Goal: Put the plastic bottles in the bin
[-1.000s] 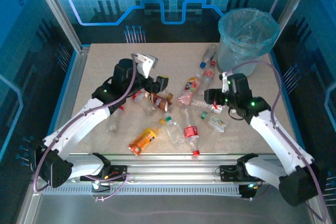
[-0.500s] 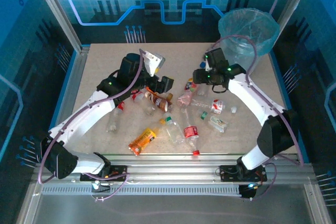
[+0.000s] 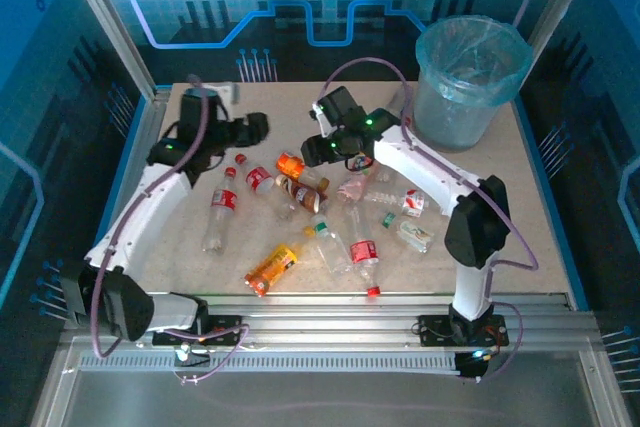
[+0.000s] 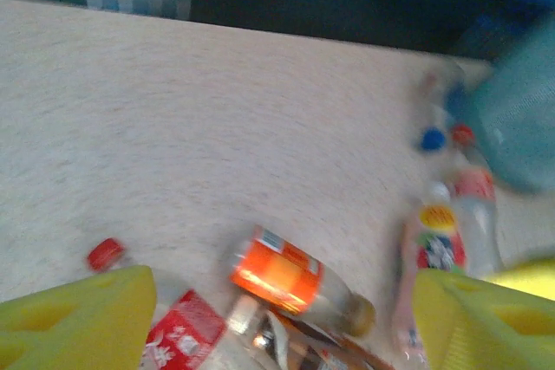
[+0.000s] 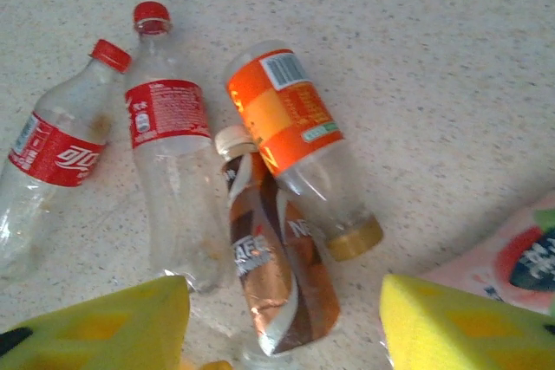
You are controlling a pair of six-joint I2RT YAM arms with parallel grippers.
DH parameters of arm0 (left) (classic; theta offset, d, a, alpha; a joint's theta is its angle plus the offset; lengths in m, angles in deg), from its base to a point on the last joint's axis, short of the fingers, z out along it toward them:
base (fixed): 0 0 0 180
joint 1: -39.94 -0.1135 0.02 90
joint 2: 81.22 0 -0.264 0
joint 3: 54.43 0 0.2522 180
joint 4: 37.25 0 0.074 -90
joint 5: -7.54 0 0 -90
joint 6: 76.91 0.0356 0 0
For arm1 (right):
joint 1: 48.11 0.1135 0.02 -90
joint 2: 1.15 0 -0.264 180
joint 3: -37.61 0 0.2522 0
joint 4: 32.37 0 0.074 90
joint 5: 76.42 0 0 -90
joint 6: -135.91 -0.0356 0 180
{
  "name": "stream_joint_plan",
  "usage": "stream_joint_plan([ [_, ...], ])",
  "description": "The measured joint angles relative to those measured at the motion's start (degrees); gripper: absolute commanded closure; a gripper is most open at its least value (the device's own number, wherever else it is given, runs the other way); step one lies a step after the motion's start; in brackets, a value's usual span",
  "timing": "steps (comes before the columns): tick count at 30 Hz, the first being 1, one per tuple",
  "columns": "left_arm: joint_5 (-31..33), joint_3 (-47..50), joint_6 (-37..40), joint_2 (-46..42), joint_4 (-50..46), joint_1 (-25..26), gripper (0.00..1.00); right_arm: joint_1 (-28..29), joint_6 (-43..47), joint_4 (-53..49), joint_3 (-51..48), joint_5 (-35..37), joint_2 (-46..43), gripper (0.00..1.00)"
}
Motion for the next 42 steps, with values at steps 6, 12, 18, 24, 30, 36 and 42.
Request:
stream_joint_plan([
  [6, -4.63, 1.31, -14.05, 4.09, -1.03, -5.51, 0.29, 0.33, 0.07, -2.86, 3.37, -0.9, 2.27, 0.39],
  [12, -3.45, 8.31, -22.51, 4.22, -3.15, 0.68, 0.21, 0.04, 0.44, -3.69, -0.55, -0.2, -0.42, 0.38],
  [18, -0.33, 10.45, -25.83, 5.68, -5.38, 6.27, 0.19, -2.27, 0.7, -2.89, -8.41, -0.26, -7.26, 0.37],
  [24, 1.88, 12.46, -28.15, 9.09, -4.72, 8.83, 0.2, -4.52, 0.96, -1.53, -14.25, -0.5, -12.33, 0.36],
  [30, 3.93, 13.35, -29.75, 13.33, -4.0, 9.11, 0.2, -4.72, 1.42, -0.46, -19.56, -0.5, -16.68, 0.35],
  [36, 5.11, 13.38, -30.73, 17.25, -3.54, 9.9, 0.21, -6.54, 1.57, 0.98, -24.61, -0.68, -20.5, 0.35],
  [42, 5.33, 13.66, -30.95, 18.73, -2.54, 10.1, 0.24, -8.52, 1.57, 1.62, -27.34, -1.36, -22.99, 0.34],
])
